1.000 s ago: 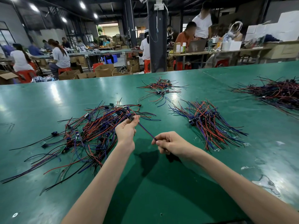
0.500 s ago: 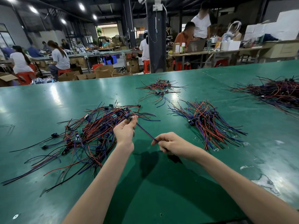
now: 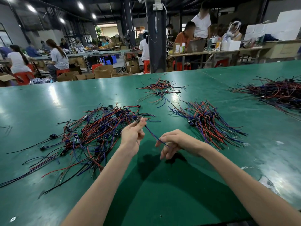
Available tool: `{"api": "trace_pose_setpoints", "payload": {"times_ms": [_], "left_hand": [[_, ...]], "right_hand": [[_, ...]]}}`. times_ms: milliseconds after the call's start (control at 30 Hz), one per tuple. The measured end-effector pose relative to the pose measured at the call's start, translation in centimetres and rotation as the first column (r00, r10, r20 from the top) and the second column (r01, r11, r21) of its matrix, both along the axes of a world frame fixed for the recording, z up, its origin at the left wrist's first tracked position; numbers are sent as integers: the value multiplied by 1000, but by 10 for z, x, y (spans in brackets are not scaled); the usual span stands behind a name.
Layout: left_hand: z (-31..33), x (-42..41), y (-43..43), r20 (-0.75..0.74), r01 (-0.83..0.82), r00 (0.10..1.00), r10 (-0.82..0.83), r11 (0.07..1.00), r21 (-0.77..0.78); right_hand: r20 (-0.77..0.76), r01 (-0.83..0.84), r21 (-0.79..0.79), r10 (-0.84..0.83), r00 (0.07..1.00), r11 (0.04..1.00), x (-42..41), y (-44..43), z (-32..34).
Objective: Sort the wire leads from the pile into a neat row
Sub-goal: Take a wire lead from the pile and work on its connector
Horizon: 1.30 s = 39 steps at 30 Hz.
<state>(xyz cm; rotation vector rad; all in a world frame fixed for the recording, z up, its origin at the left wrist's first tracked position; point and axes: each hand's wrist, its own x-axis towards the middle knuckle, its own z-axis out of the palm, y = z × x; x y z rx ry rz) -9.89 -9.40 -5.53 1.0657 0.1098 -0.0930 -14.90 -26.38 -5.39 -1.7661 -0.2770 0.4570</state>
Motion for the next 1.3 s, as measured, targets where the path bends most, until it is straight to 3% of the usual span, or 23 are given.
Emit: {"api": "trace_pose_setpoints", "payload": {"times_ms": [133, 333, 467, 633, 667, 700, 733, 800, 833, 900, 967, 1100, 1200, 1300], "left_hand": [[-1, -12, -12, 33, 136, 990, -137, 990, 30], [-5, -28, -26, 90, 277, 954, -287, 954, 112], [-2, -26, -24, 104, 260, 950, -293, 933, 249], [-1, -22, -18, 191, 158, 941, -280, 861, 483], [-1, -20, -16, 249, 83, 930, -272, 812, 578], [-2, -17, -13, 313, -35, 911, -269, 705, 708], [-4, -13, -9, 368, -192, 889, -272, 508, 840], [-5, -9, 1, 443, -447, 852, -277, 54, 893], [-5, -6, 7, 447, -482, 856, -261, -89, 871], [-5, 1, 16, 376, -411, 910, -176, -256, 875], [-4, 5, 24, 230, -235, 972, -56, -347, 908], [-5, 10, 35, -1, 20, 999, 49, -394, 919], [-8, 13, 39, 40, -17, 998, 45, -424, 905], [-8, 16, 42, 168, -132, 984, 61, -384, 914]], "right_hand": [[-28, -32, 59, 34, 999, 998, 1, -4, 2], [77, 104, 185, -120, 990, 977, 1, 3, -6], [169, 234, 196, -268, 948, 952, 7, -1, -3], [287, 459, 284, -532, 797, 842, 26, -30, 6], [311, 511, 269, -576, 756, 816, 30, -39, 7], [338, 572, 233, -617, 710, 786, 34, -48, 7], [374, 643, 169, -652, 659, 747, 38, -56, 5], [465, 776, -38, -676, 572, 630, 43, -73, -1], [501, 817, -155, -669, 549, 555, 43, -81, -4], [548, 840, -351, -637, 542, 413, 42, -92, -11], [560, 835, -446, -627, 541, 321, 39, -96, -16], [566, 818, -512, -615, 550, 260, 35, -92, -16], [621, 815, -537, -552, 557, 219, 33, -85, -17], [701, 827, -543, -463, 543, 148, 29, -78, -18]]}}
